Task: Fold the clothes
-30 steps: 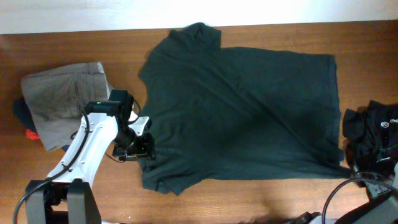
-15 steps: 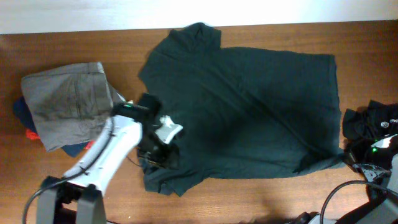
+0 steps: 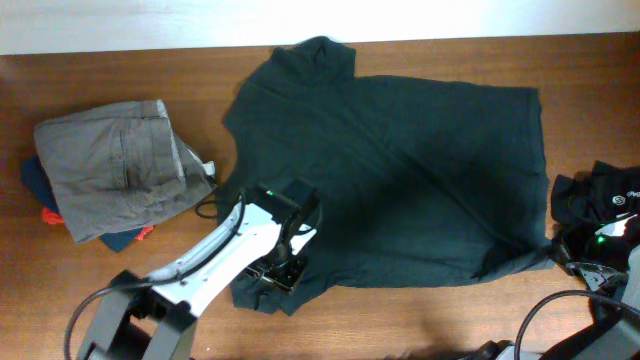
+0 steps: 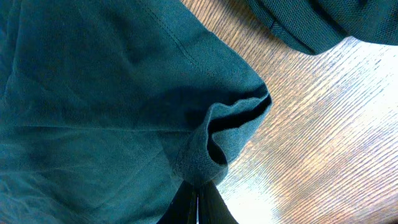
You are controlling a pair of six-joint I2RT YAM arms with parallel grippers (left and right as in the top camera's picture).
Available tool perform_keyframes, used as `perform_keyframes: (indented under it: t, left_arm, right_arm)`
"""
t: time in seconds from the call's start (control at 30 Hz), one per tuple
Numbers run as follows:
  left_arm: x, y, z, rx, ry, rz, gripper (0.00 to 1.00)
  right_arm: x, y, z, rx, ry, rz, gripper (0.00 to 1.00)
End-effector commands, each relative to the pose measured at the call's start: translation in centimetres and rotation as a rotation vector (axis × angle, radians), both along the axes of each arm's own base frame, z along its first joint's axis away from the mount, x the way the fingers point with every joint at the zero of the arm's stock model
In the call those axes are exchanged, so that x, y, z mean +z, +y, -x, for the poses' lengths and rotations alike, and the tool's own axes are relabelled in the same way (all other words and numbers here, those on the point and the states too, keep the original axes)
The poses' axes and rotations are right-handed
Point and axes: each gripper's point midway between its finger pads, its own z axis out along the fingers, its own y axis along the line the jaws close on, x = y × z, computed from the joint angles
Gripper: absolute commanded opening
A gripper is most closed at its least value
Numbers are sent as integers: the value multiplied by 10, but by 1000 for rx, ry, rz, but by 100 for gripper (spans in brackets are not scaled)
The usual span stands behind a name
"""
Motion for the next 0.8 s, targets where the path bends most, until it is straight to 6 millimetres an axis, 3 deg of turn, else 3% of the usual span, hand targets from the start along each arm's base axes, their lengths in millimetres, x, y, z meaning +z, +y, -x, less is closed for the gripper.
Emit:
perform_keyframes:
  t: [0.0, 0.27, 0.37, 0.43, 0.53, 0.77]
  left_arm:
    - [-11, 23, -10, -15, -49, -147, 50]
    - [-23, 4, 15, -104, 115, 2, 44]
    - [-24, 6, 22, -104, 144, 2, 45]
    - [-27, 8, 25, -103, 150, -2, 44]
    - [-26, 5, 30, -92, 171, 17, 31]
    - [-29, 3, 24, -95, 144, 25, 30]
  right_arm:
    - [8, -1, -6, 18, -32, 17, 4]
    - [8, -1, -6, 18, -32, 17, 4]
    - [8, -1, -6, 18, -32, 17, 4]
    - [8, -1, -6, 18, -32, 17, 4]
    - [8, -1, -6, 18, -32, 17, 4]
    - [8, -1, -6, 18, -32, 17, 4]
